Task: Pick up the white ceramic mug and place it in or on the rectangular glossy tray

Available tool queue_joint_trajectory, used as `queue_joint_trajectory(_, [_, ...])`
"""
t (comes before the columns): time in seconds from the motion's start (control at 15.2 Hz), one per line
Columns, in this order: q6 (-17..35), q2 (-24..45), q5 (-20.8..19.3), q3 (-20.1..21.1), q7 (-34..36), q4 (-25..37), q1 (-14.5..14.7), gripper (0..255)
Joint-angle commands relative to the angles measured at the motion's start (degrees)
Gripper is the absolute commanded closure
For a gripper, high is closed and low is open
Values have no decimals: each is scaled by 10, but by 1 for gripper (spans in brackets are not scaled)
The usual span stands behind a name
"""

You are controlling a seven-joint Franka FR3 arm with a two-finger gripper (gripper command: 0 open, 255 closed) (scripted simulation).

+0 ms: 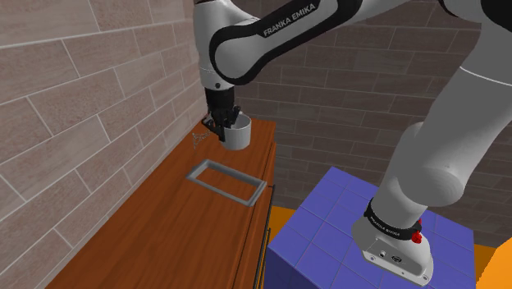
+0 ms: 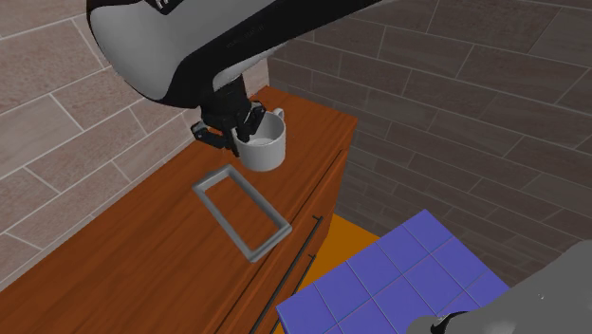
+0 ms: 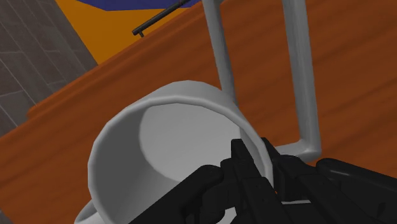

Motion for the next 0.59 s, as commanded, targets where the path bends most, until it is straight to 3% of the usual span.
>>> queue_joint_trajectory(0.0, [-9, 7, -1, 17, 31, 14, 13, 255])
queue_joint_trajectory(0.2, [-18, 21, -4, 47, 85, 35, 36, 255])
queue_joint_trajectory(0.53, [20, 35, -10, 48, 92, 10, 36, 255])
